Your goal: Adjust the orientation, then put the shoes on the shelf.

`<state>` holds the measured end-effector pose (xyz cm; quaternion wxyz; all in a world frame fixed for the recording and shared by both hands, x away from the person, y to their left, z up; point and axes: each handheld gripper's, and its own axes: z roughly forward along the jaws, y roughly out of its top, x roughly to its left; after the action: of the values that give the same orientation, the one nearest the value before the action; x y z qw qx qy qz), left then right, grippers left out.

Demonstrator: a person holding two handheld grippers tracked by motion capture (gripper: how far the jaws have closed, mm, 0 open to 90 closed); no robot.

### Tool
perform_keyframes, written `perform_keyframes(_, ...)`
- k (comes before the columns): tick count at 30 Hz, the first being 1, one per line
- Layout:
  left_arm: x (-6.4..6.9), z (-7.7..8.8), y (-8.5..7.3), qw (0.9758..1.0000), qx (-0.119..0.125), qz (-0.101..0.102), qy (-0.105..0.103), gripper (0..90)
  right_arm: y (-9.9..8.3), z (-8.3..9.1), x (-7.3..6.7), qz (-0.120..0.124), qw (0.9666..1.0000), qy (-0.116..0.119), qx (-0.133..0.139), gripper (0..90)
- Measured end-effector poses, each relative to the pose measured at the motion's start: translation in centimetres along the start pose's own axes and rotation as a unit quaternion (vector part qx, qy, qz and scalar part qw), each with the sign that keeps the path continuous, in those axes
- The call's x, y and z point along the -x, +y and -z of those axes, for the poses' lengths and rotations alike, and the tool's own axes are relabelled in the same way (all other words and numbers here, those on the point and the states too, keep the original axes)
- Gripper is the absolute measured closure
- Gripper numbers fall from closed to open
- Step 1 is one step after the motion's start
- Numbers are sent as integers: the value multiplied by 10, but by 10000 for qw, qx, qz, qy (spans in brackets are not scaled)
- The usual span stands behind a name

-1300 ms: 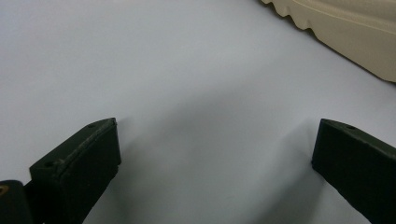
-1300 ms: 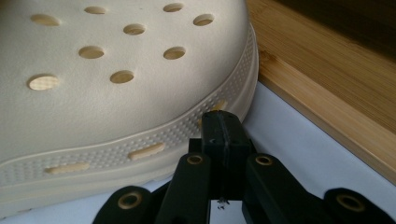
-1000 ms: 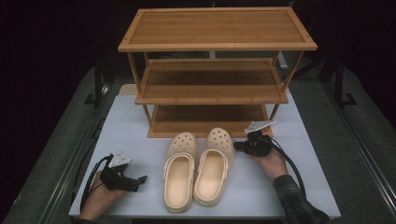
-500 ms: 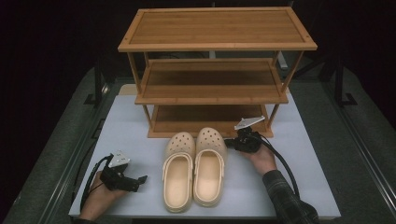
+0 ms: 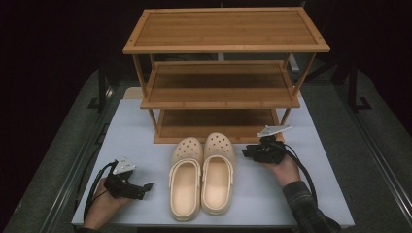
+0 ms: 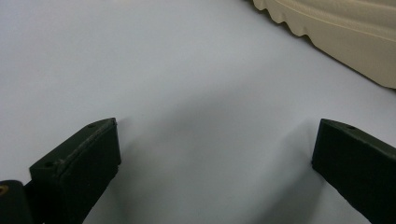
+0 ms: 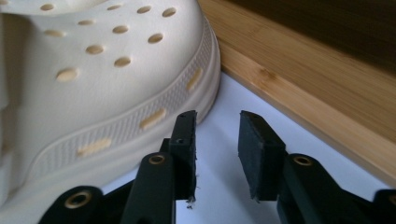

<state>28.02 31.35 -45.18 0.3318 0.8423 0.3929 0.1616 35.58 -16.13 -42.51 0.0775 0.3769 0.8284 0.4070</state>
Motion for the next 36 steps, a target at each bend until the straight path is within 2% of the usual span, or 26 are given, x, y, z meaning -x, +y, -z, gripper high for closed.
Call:
perform_keyframes(3,0,0,0,10000,1,-1,0,4,-5,9,-1,-88,9999,-43,-21,618)
perform_keyframes(12,3,1,2,9999,-61,74,91,8,-19,34,-14,-59,9999,-64,86,513)
perform_keyframes(16,6,5,7,9998,-42,114,133,63,-23,42,-21,-61,9999,-33,125,470)
perform_keyframes(19,9,12,13,9999,96,110,35,63,-25,47,-27,-51,9998,-16,177,428)
perform_keyframes(24,18,25,26,9991,358,-20,-218,85,-25,54,-36,-18,9996,42,287,403)
perform_keyframes(27,24,30,32,9987,419,-82,-275,85,-24,56,-41,-9,9994,92,335,398)
perform_keyframes(31,32,35,41,9960,657,-36,-599,112,-20,54,-49,-7,9990,230,392,388)
perform_keyframes(36,41,33,52,9948,691,-150,-731,141,-16,49,-60,54,9985,349,413,382)
